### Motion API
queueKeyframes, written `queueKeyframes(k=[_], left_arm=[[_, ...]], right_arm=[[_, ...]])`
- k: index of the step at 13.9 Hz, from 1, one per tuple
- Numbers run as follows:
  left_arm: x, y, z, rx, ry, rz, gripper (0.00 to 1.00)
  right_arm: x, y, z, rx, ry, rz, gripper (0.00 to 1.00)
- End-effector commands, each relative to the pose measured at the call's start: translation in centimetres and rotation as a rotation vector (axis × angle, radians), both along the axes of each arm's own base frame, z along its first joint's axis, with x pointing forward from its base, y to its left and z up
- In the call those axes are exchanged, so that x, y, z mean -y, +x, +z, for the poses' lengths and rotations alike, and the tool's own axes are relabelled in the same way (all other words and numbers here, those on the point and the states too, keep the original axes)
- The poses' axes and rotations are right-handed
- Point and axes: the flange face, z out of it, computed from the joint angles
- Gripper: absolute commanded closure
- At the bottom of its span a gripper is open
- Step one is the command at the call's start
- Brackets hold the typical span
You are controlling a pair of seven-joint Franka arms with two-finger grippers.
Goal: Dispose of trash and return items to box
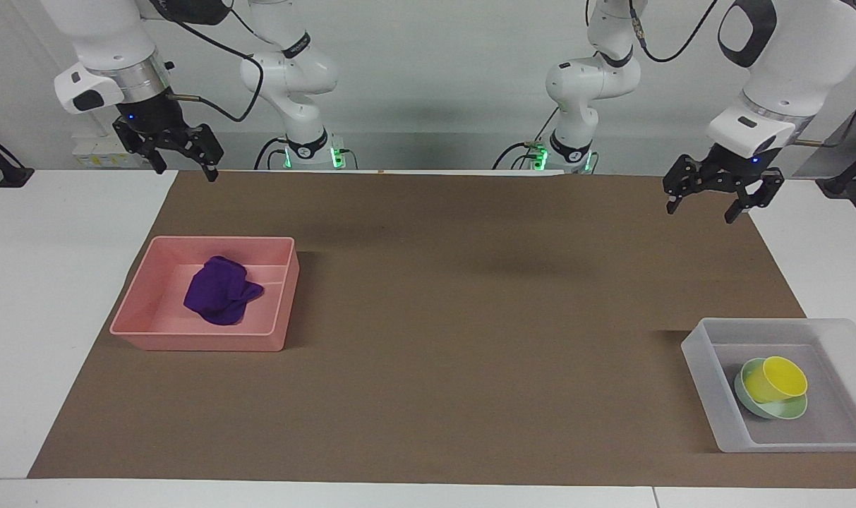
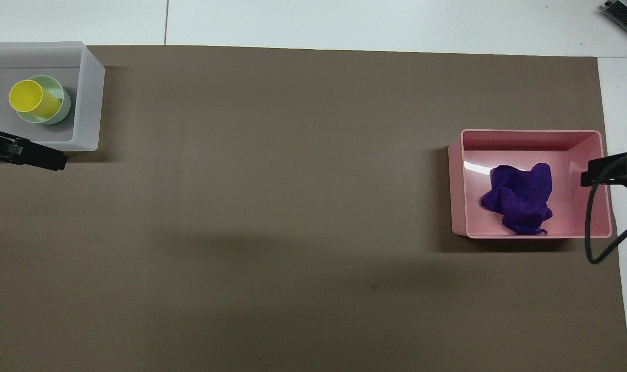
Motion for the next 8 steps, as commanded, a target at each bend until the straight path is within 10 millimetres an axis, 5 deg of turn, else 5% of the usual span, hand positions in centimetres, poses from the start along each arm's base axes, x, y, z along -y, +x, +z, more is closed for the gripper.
queueKeyframes(k=[1, 8], left_arm=[[-0.3, -1.0, 0.1, -0.020, -0.004, 0.012, 0.00], [-1.2, -1.4, -1.4, -0.023, -0.004, 0.032, 0.00]], right_arm=[[0.1, -0.5, 0.0, 0.005, 0.012, -0.014, 0.00], [0.2, -0.5, -0.2, 0.002, 0.012, -0.016, 0.00]])
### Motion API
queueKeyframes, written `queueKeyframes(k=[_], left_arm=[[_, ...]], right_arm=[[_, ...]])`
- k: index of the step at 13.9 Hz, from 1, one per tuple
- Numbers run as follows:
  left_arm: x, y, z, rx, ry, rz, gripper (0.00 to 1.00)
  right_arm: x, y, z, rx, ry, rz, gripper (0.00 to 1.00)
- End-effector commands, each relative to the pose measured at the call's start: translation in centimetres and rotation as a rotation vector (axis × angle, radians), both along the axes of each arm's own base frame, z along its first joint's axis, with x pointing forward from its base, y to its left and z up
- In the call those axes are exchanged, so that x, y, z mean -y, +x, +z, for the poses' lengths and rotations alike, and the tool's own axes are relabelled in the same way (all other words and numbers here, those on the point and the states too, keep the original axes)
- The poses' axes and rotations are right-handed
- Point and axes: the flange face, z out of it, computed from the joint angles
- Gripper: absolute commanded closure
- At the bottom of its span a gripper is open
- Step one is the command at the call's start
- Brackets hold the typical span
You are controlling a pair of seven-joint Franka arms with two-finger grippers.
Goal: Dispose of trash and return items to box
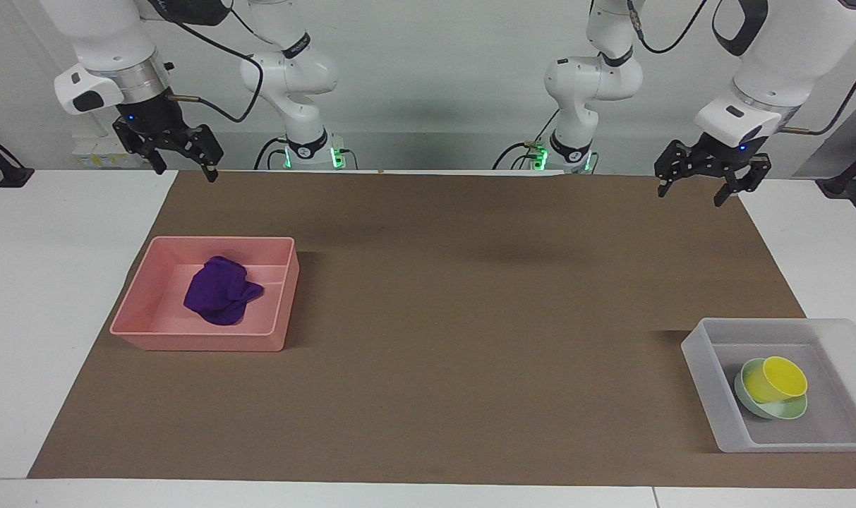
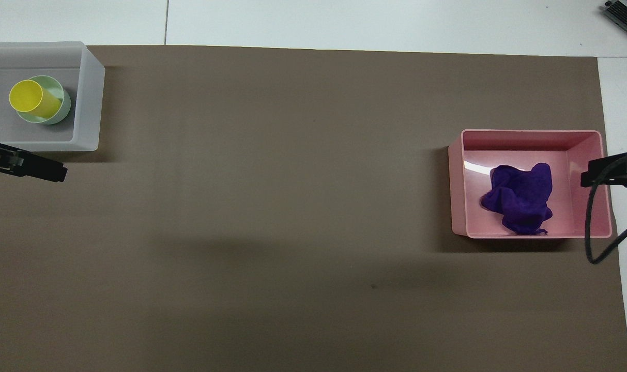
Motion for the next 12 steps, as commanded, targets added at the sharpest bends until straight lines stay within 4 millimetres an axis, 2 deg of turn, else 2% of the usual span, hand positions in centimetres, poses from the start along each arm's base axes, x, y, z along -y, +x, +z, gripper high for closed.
queueKeyframes(k=[1, 12], left_arm=[[-0.58, -1.09, 0.05, 0.008, -0.006, 0.022, 0.00], [-0.70, -1.95, -0.25, -0.024, -0.006, 0.104, 0.00]], right_arm=[[0.32, -0.59, -0.07, 0.006, 0.012, -0.016, 0.00], [0.57, -0.66, -0.22, 0.007, 0.013, -0.019, 0.00]])
